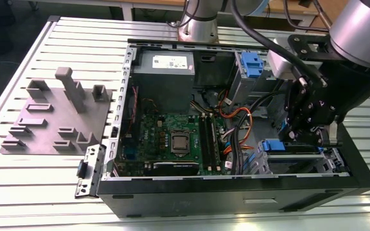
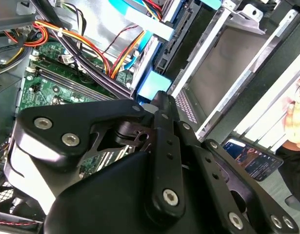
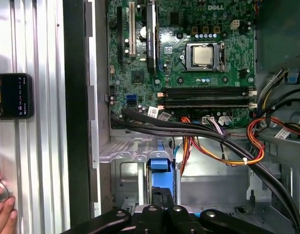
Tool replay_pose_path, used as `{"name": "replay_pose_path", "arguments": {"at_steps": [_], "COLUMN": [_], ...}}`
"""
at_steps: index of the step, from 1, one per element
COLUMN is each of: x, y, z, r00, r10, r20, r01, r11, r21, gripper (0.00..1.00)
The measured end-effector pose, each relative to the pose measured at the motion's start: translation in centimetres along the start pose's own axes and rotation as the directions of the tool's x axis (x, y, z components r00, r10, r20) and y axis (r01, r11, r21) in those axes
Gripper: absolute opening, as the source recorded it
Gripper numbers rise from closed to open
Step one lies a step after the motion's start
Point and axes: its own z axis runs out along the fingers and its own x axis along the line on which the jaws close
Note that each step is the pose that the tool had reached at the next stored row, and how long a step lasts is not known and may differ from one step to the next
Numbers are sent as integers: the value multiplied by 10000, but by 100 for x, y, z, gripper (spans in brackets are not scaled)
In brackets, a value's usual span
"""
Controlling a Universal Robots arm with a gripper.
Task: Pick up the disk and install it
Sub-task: 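Insert the disk into the insertion slot, then insert the first disk wire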
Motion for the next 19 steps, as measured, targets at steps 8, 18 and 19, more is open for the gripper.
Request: {"name": "replay_pose_path", "arguments": {"at_steps": [8, 18, 19], "x": [-1, -1, -1], "y": [1, 1, 1], "z": [91, 101, 101], "r00": [10000, 10000, 10000], "r10": [0, 0, 0], "r20": [2, 6, 5], "r01": [0, 0, 0], "r11": [10000, 10000, 10000], "r21": [-13, -13, -13], "gripper": [11, 11, 11]}}
